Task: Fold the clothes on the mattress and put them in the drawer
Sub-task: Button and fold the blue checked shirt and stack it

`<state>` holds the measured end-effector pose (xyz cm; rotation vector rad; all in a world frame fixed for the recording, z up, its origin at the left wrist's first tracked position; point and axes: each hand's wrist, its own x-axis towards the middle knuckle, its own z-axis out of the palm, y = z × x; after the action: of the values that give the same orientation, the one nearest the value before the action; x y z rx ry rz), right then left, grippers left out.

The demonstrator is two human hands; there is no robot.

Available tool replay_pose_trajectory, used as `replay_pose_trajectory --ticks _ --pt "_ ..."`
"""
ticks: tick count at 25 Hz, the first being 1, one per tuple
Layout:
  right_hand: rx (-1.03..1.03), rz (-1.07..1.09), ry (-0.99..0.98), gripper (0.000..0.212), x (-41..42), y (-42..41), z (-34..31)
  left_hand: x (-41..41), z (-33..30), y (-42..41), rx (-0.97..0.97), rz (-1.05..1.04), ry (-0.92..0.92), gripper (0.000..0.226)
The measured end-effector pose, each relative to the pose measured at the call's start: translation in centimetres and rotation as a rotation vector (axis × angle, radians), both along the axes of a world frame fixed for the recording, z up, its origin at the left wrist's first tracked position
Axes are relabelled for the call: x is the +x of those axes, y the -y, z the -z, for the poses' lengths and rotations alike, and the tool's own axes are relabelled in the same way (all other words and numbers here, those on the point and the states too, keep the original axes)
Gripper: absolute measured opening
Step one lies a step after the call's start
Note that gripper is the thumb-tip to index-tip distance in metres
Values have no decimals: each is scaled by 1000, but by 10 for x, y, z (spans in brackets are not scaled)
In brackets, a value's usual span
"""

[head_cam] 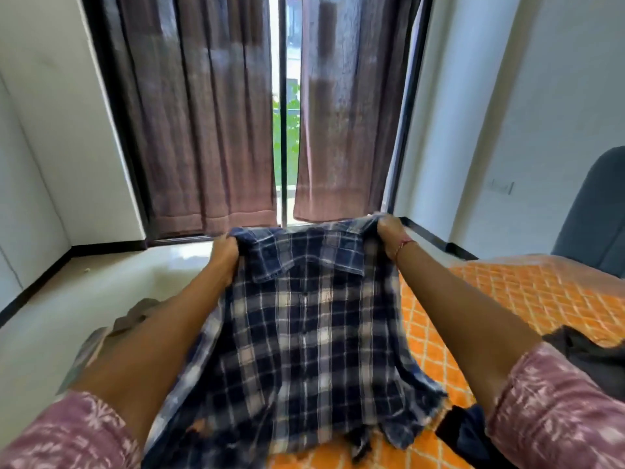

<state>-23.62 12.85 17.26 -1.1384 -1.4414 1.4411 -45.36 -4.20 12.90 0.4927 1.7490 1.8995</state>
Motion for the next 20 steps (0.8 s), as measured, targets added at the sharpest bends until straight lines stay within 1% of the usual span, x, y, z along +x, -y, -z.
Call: replay_pose_trajectory --ticks 1,2,3,5,7,9,10,11,13,14,16,17,19,20 --pt "51 40 -45 34 -5 -14 -17 -9 -16 -19 21 -2 -107 27" --pt "74 57 -105 33 -8 -24 -40 -18 -38 -36 37 -15 -200 31" --pt "142 78 -118 32 -8 -30 -65 -25 -65 -50 48 -42 -270 38" --pt "331 95 -84 32 -7 -48 -110 -32 -121 -66 95 -97 -386 48" --pt "561 106 -38 38 0 -55 -146 -34 -166 -71 142 -163 -488 50" --pt "693 144 -73 41 9 -52 -167 -28 -185 -59 147 -207 -623 52" --pt "722 171 -94 42 16 -47 -170 -23 -183 -48 148 -209 -725 54" --pt "742 177 -124 43 25 -34 -170 -15 -175 -34 155 -205 -816 54" --pt "784 184 -87 40 45 -6 -141 -3 -135 -6 169 -194 -933 55" --pt "815 174 -37 37 57 11 -114 4 -106 12 164 -204 -958 55" --pt "902 145 78 36 84 53 -47 23 -35 54 65 -214 -959 53" --pt "924 130 171 39 98 75 -5 35 5 79 -5 -192 -961 51" --pt "896 117 343 62 125 118 72 59 84 123 -139 -103 -962 51" --pt "860 118 443 66 137 143 113 71 125 147 -223 -48 -956 51"
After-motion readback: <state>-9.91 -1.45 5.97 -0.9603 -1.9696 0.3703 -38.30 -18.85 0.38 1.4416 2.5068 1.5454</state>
